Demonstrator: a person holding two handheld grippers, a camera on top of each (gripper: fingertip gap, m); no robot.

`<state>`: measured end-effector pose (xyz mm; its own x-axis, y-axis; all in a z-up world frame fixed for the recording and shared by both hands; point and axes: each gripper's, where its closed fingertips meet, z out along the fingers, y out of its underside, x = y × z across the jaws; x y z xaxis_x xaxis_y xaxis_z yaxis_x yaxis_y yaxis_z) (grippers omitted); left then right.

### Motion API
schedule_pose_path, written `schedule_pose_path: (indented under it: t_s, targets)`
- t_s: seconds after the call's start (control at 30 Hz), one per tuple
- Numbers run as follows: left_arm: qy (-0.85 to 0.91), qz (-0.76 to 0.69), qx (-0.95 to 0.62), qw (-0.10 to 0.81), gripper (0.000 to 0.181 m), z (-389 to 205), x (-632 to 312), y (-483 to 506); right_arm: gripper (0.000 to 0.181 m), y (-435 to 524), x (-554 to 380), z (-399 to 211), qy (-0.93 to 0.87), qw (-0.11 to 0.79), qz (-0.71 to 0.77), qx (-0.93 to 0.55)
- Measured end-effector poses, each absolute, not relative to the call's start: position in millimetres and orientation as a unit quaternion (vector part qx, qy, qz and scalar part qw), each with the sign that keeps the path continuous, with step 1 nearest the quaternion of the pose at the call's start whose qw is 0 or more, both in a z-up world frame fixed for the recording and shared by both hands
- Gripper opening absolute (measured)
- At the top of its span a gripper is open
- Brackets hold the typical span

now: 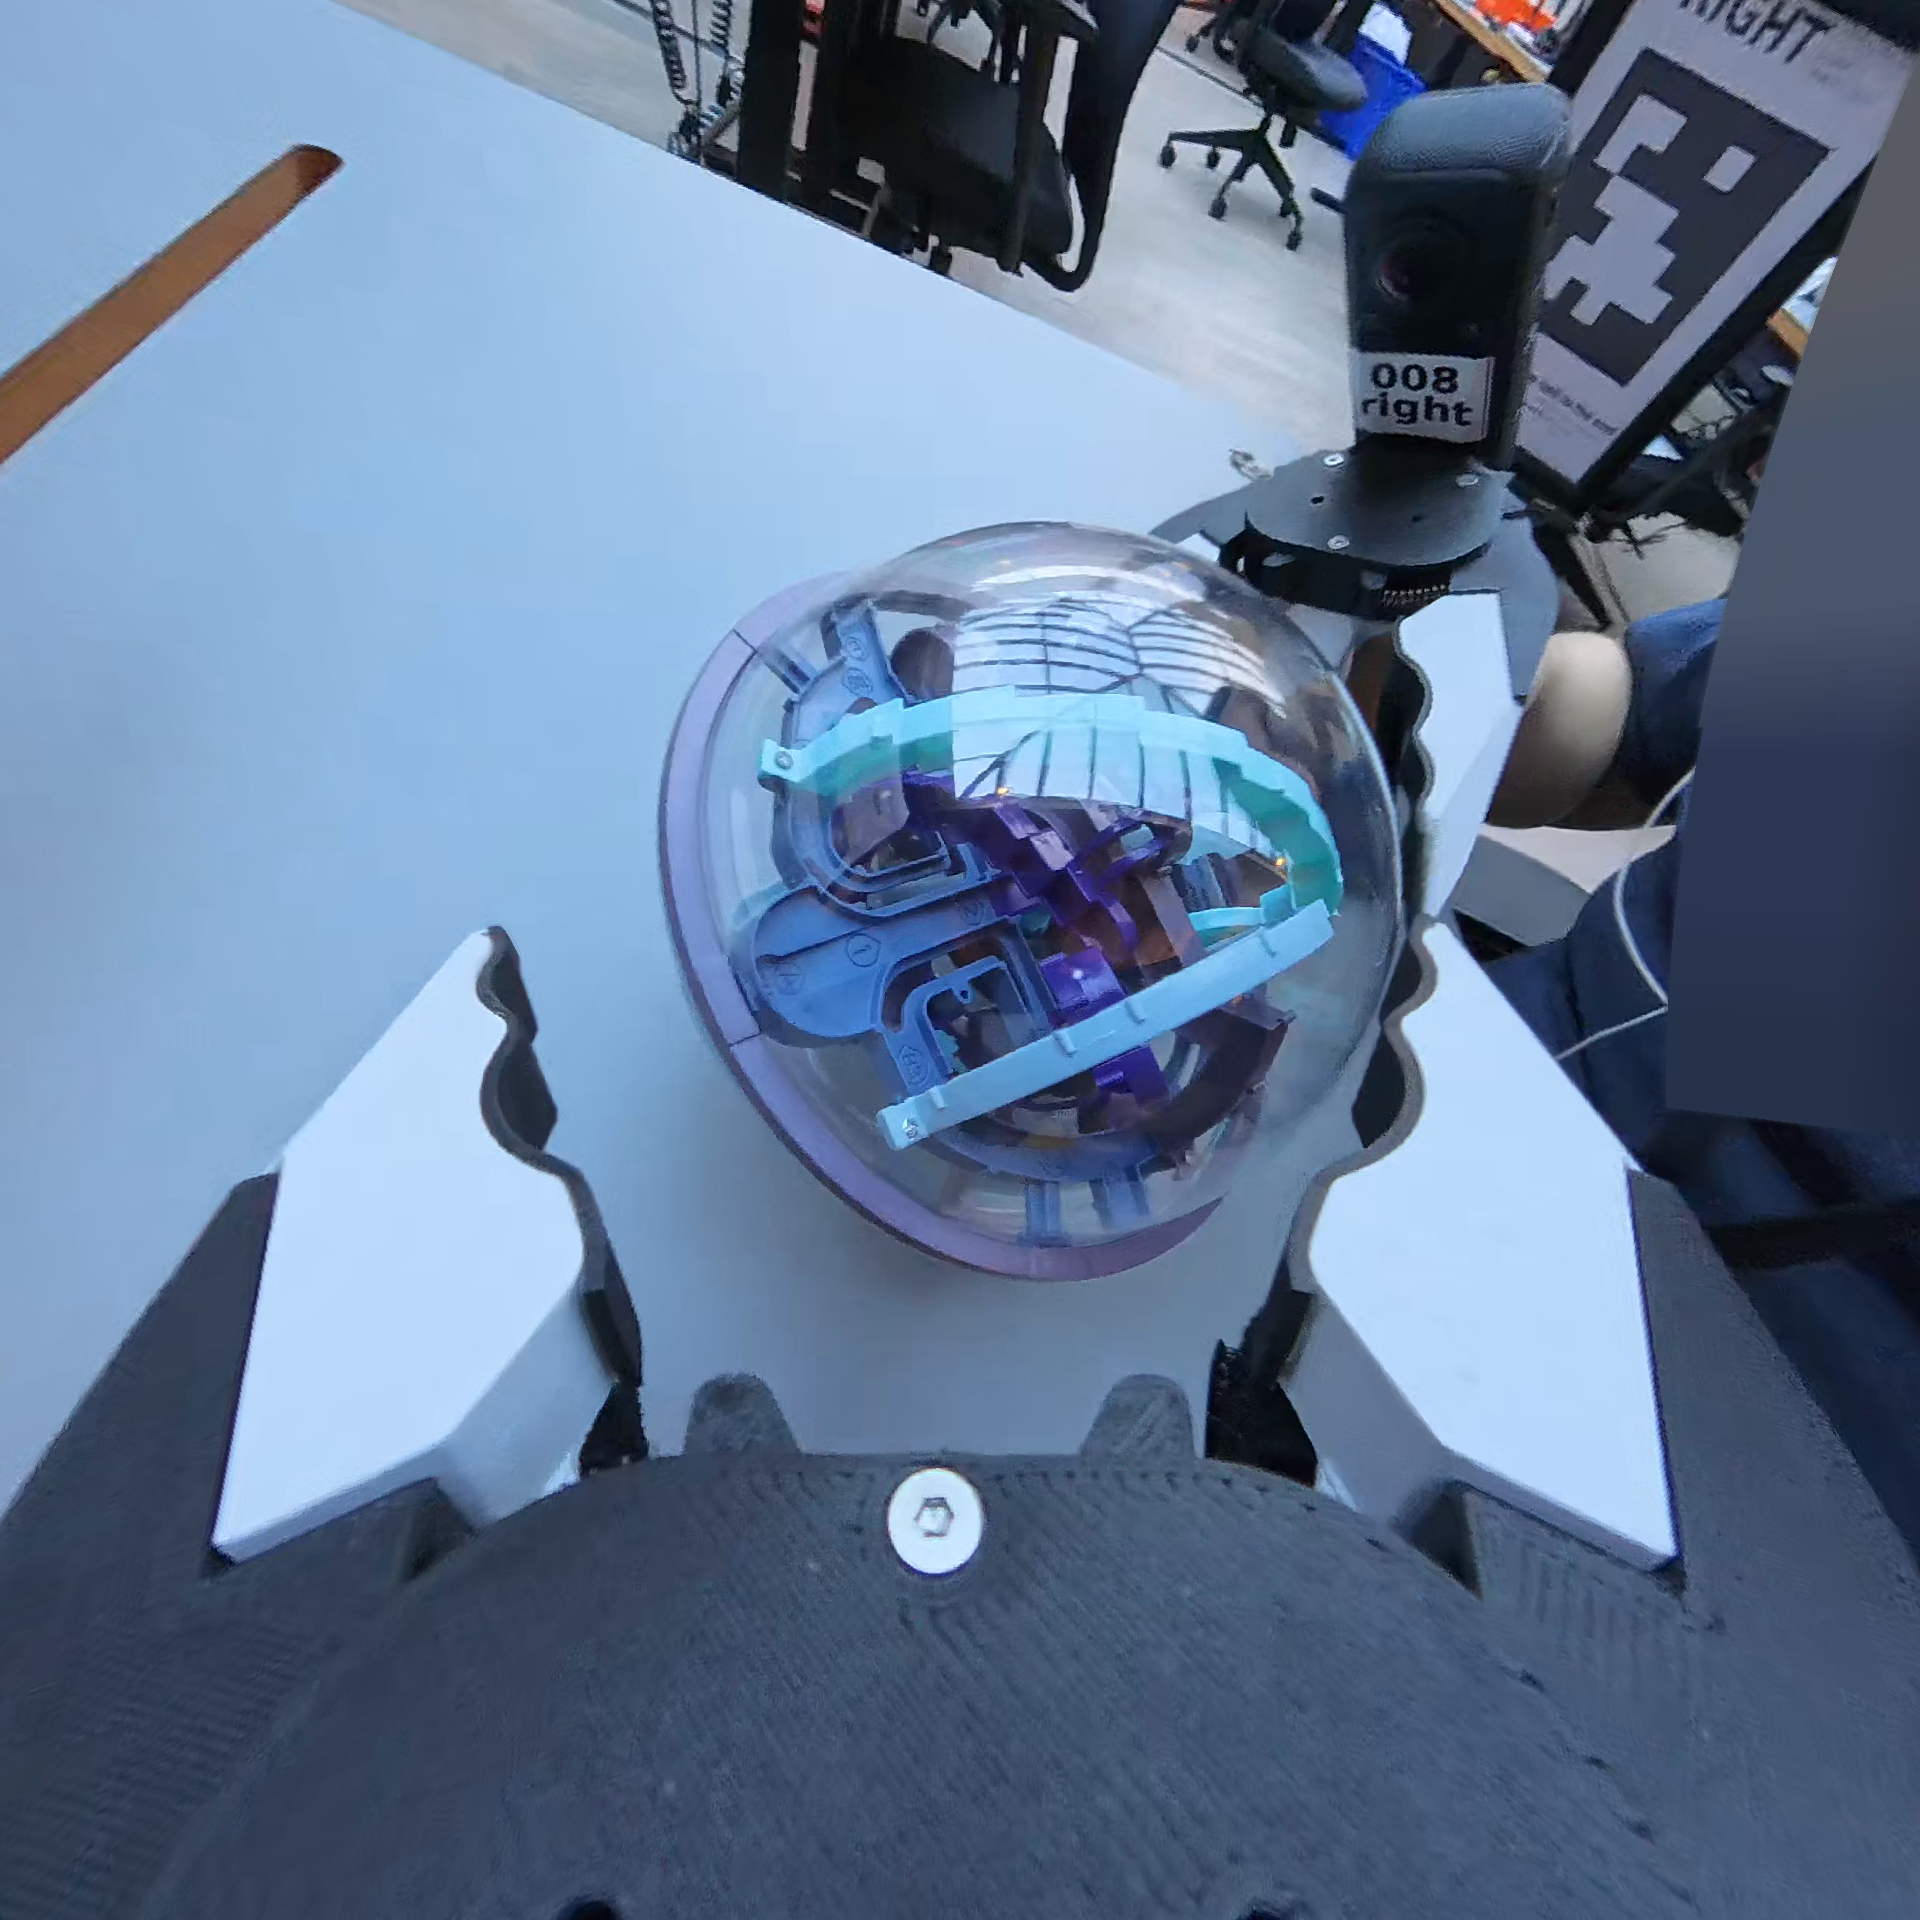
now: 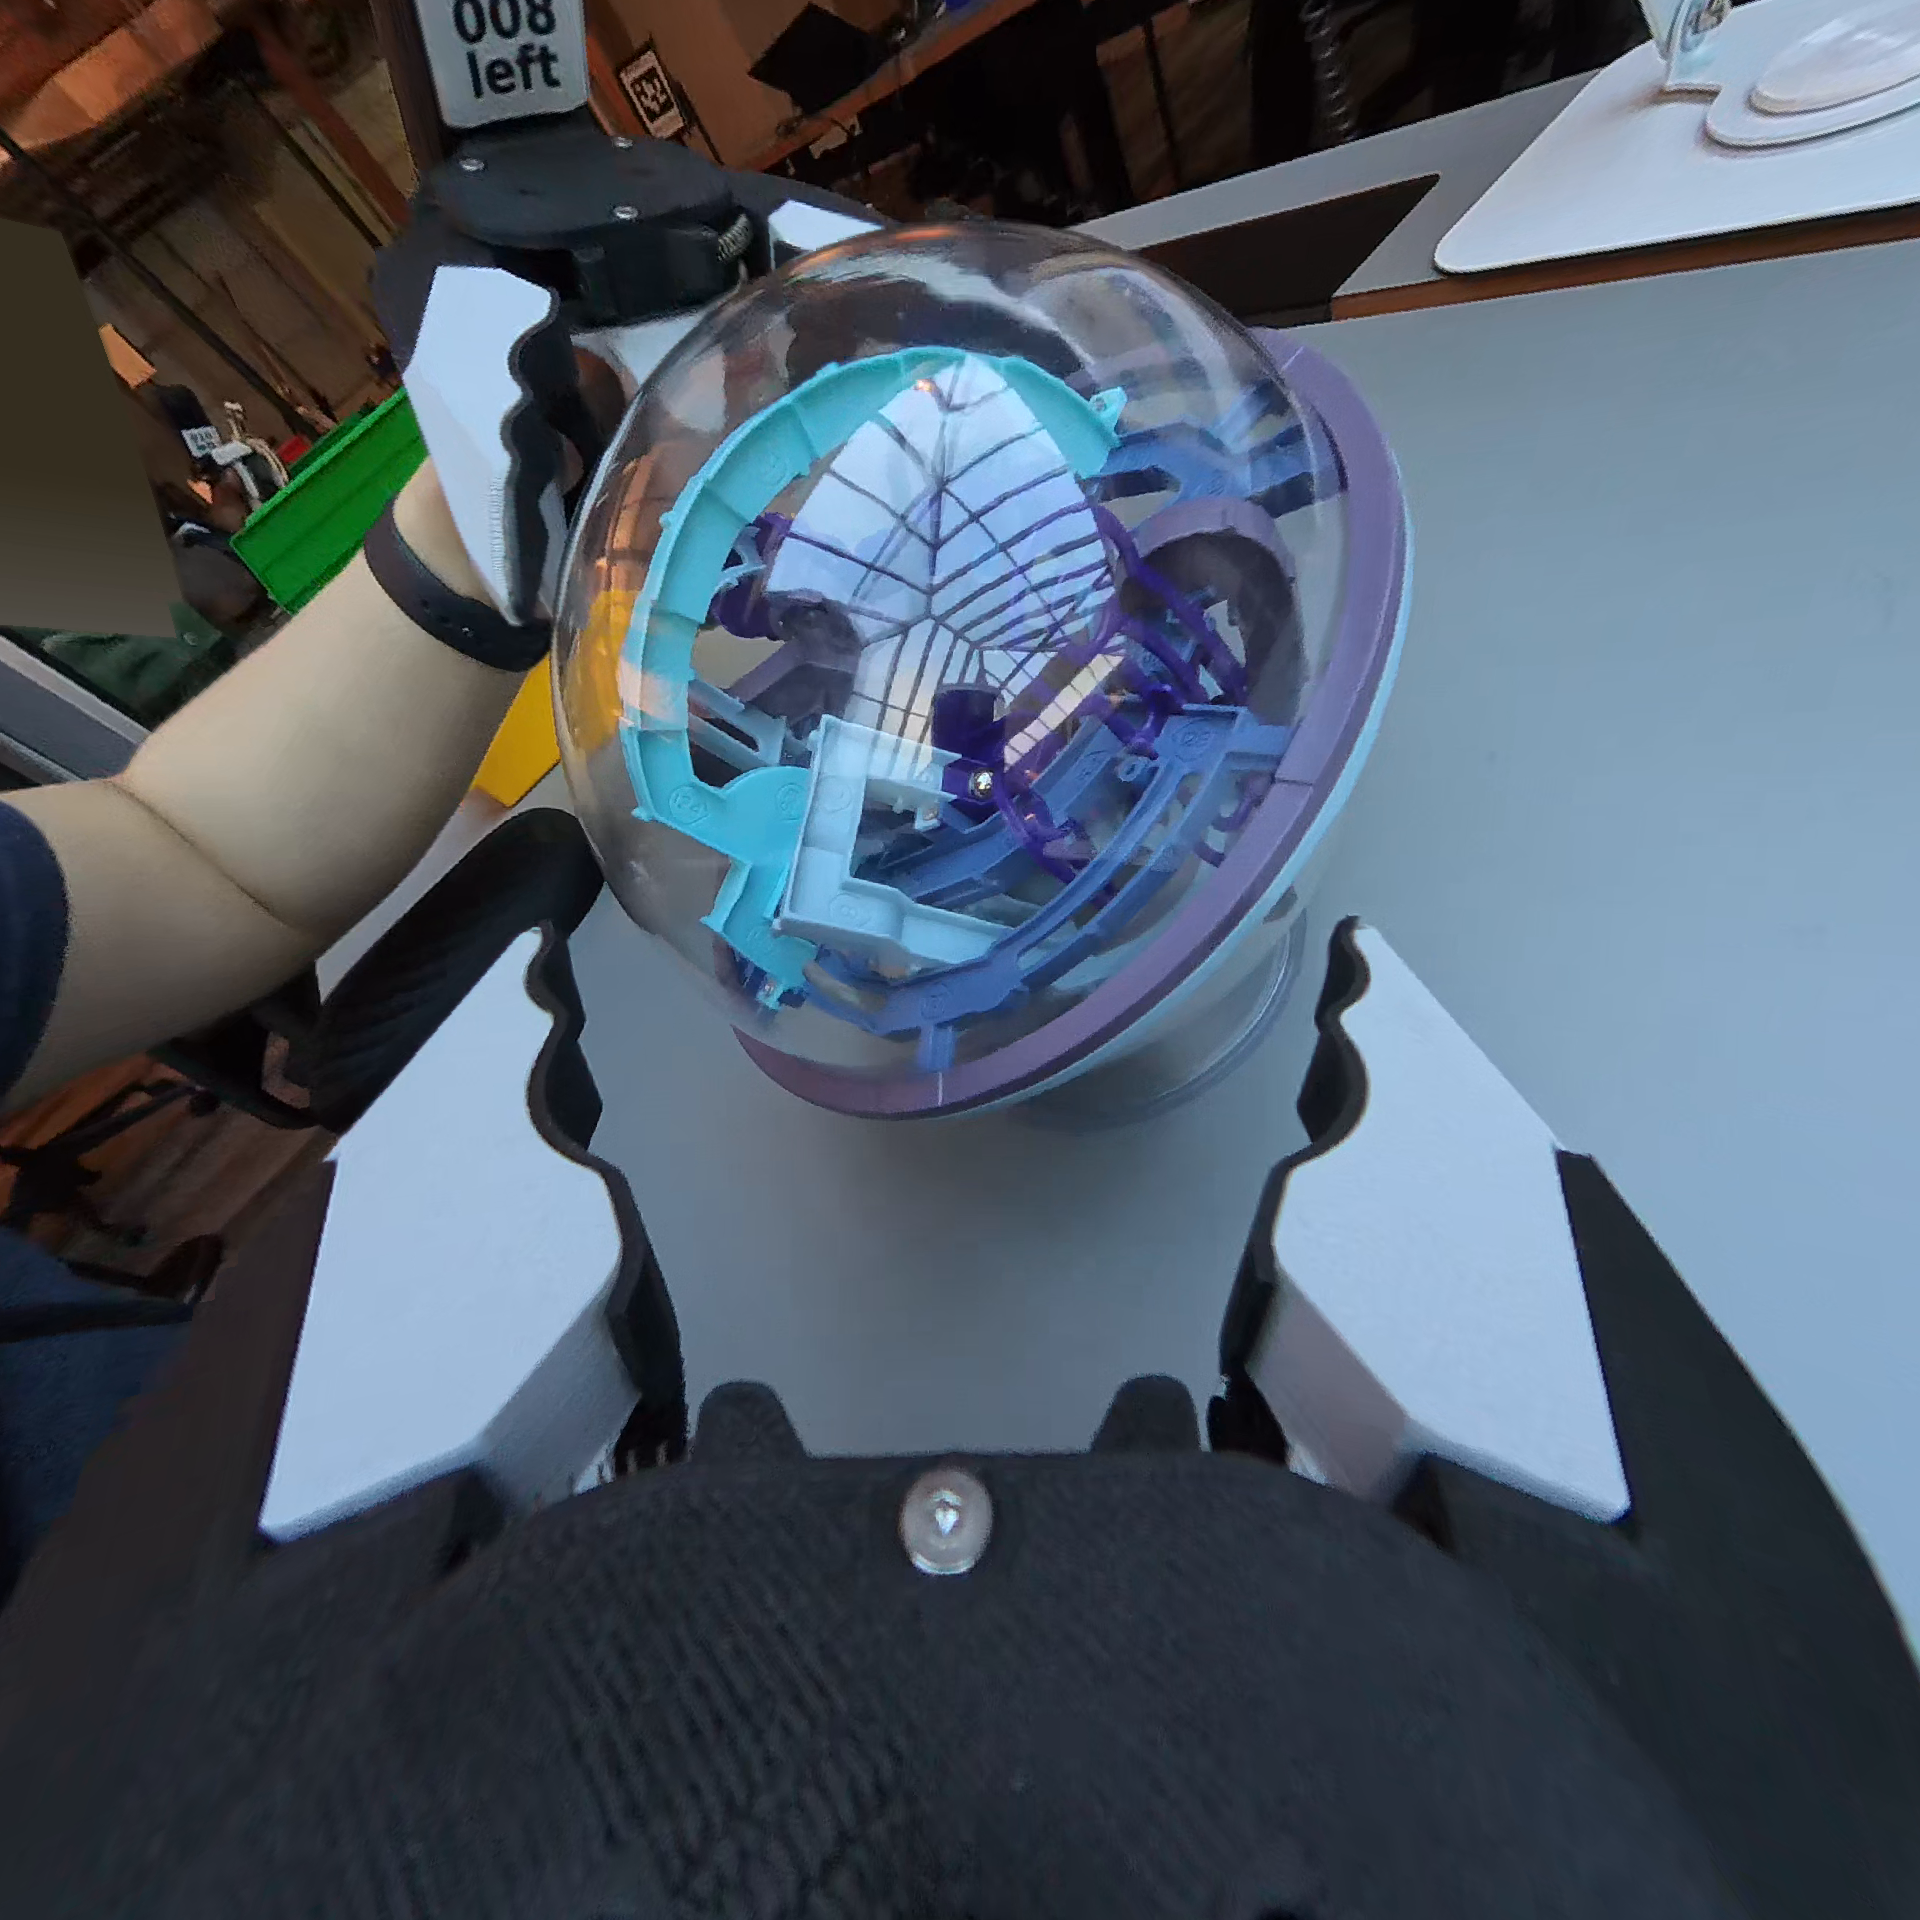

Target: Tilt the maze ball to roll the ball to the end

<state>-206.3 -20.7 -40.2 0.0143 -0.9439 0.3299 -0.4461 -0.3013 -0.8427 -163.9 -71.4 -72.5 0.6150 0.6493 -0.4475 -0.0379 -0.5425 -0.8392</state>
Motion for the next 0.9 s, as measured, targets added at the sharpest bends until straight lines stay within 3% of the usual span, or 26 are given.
schedule_pose_path:
  t_s: [0.33, 0.9]
  targets:
    - [0.537, -0.492, -0.637, 0.253, 0.137, -49, -207, -35, 0.127, -68, -168, -79, -0.195, 0.456, 0.372, -0.784]
    - [0.513, -0.509, -0.633, 0.279, 0.139, -51, -207, -37, 0.130, -67, -166, -74, -0.220, 0.493, 0.357, -0.762]
